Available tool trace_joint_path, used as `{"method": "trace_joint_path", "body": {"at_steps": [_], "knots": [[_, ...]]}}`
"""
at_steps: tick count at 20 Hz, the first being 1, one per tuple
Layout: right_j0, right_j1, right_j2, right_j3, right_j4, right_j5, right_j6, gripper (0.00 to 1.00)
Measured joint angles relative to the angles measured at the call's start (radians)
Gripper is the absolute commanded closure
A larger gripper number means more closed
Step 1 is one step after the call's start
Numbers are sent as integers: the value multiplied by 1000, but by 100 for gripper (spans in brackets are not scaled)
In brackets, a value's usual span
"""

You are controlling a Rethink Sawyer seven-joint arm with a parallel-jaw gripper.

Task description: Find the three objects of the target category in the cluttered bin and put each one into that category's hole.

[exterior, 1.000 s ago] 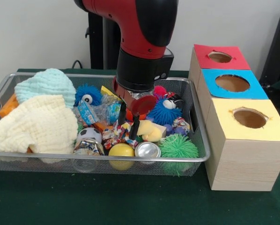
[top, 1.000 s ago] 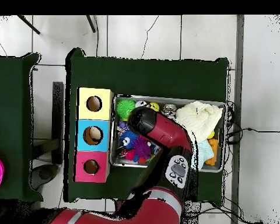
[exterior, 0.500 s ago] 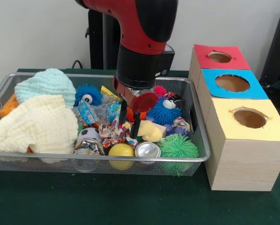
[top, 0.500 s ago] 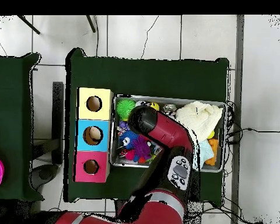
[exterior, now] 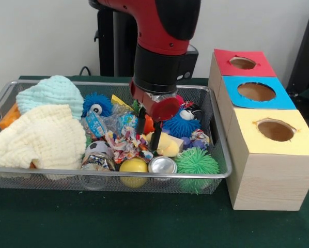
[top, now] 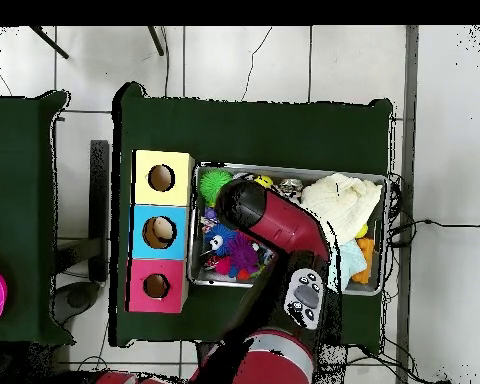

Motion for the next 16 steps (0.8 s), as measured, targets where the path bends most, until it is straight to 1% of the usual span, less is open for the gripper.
{"method": "trace_joint_path", "body": {"at_steps": [6,16], "knots": [[21,-20,0,1,0,26,0,0],[27,-49,0,3,0,55,0,0]]}}
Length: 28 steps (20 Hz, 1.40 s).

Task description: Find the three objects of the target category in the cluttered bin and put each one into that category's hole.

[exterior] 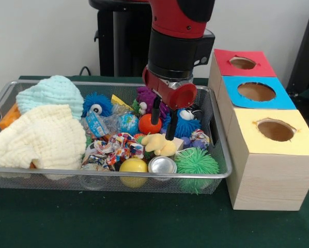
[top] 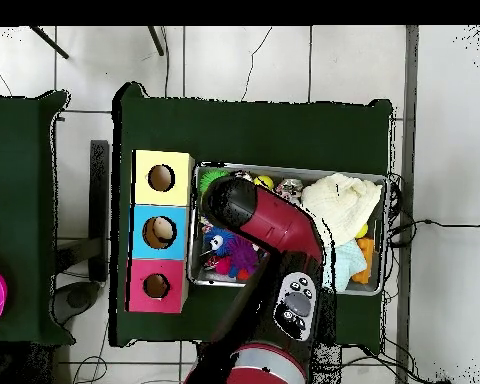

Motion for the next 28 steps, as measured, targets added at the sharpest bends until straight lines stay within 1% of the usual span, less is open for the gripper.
{"method": "trace_joint_path", "body": {"at_steps": [12,15,17,19,20,22,23,24,25,27,28], "knots": [[0,19,-1,0,0,0,0,0],[15,40,-24,0,4,0,3,0],[38,58,-50,0,11,0,12,0],[45,66,-53,1,9,-3,13,0],[34,62,-42,2,-4,-13,13,0],[1,50,-13,4,-52,-39,12,0],[-24,40,6,5,-90,-59,10,0],[-36,36,14,6,-106,-67,8,0],[-60,26,33,8,-145,-84,3,0],[-143,-11,88,21,-268,-125,-20,0],[-164,-22,101,25,-298,-132,-28,0]]}}
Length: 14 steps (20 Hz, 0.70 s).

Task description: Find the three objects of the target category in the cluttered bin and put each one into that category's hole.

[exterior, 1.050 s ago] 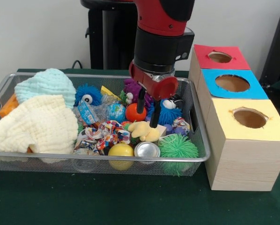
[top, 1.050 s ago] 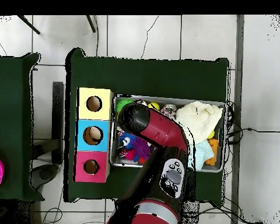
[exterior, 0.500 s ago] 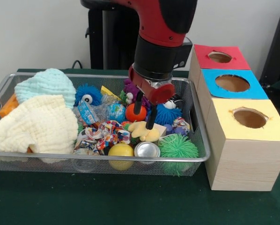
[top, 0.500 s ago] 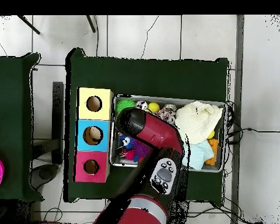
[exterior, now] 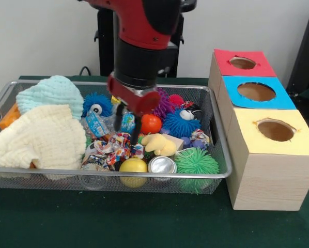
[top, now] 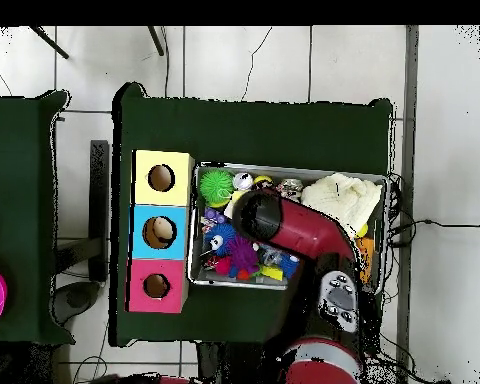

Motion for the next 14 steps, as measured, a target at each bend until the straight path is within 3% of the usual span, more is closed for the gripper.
{"method": "trace_joint_path", "body": {"at_steps": [5,9,14], "knots": [[-192,-105,124,42,-241,-8,-98,0],[-266,-158,183,59,-352,-7,-152,0],[-303,-189,239,75,-410,-7,-167,0]]}}
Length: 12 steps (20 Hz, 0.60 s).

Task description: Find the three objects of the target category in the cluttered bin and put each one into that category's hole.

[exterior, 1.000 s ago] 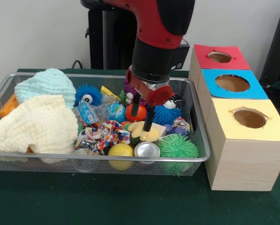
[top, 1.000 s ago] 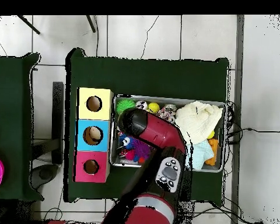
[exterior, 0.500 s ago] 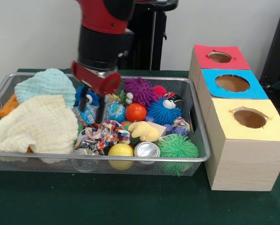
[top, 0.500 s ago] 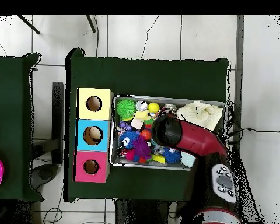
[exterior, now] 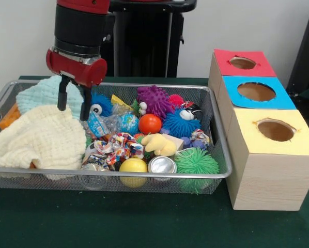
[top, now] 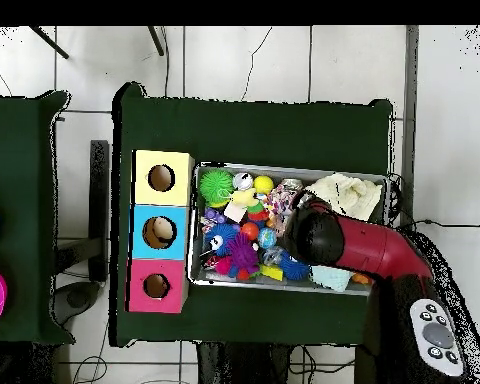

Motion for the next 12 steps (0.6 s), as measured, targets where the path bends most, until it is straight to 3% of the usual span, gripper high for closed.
{"method": "trace_joint_path", "body": {"at_steps": [7,12], "knots": [[-47,-24,127,23,-86,1,-1,0],[-127,-33,260,39,-161,21,-50,0]]}}
